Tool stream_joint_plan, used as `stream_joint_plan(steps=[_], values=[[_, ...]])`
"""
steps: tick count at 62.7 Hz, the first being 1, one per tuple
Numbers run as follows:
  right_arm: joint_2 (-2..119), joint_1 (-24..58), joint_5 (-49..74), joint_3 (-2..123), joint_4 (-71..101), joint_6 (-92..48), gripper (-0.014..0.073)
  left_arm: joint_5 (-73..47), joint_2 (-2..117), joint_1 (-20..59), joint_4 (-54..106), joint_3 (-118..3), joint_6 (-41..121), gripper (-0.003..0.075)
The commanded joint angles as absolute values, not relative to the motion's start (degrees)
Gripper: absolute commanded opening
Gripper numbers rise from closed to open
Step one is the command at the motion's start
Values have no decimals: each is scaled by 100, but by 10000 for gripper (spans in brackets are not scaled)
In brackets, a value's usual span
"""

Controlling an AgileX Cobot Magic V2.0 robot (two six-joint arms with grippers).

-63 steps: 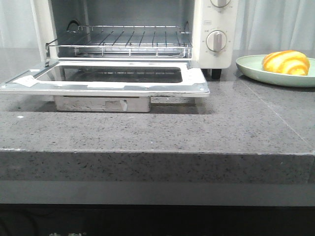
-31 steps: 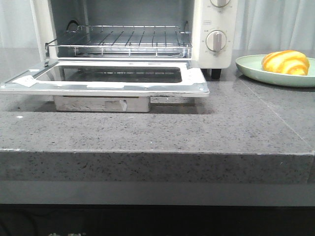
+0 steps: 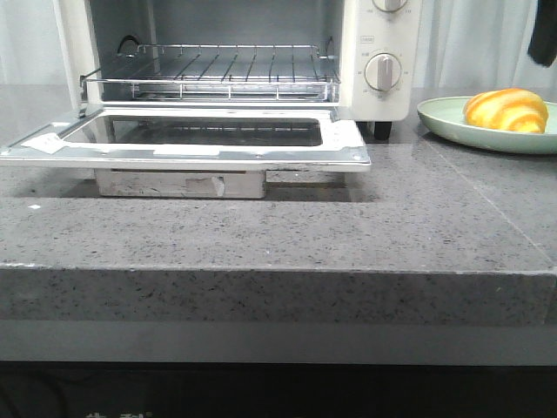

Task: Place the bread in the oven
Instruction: 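Move the right gripper above the striped bread on the plate, then lower the right gripper and grasp the striped bread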

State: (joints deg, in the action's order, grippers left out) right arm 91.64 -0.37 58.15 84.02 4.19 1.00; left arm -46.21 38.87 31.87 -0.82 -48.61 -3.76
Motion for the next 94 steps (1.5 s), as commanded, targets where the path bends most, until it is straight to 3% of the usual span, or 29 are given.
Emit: stream_joint_plan(steps=[1, 29, 41, 65, 70, 78, 83, 87, 94], values=[[9338, -73, 5705, 8891, 353, 99, 498, -4260, 3876, 3174, -70, -5014, -427, -18], [10464, -73, 5646, 9737, 251, 116, 496, -4260, 3876, 3174, -68, -5014, -427, -18], [10593, -73, 5540, 9737, 246, 116, 615, -4260, 3876, 3174, -48, -5014, -427, -18], [10915, -62, 5600, 9737, 256, 116, 610, -4260, 3876, 3174, -48, -5014, -427, -18], [10920, -62, 5645, 9737, 256, 116, 553, -4260, 3876, 3174, -48, -5014, -427, -18], [10920, -62, 5651, 9737, 256, 116, 314, -4260, 3876, 3174, -48, -5014, -427, -18], [10895, -62, 5640, 9737, 256, 116, 213, -4260, 3876, 3174, -48, -5014, -427, -18], [10823, -62, 5618, 9737, 256, 116, 160, -4260, 3876, 3174, -48, -5014, -427, -18], [10577, -62, 5601, 9737, 258, 116, 160, -4260, 3876, 3174, -48, -5014, -427, -18]])
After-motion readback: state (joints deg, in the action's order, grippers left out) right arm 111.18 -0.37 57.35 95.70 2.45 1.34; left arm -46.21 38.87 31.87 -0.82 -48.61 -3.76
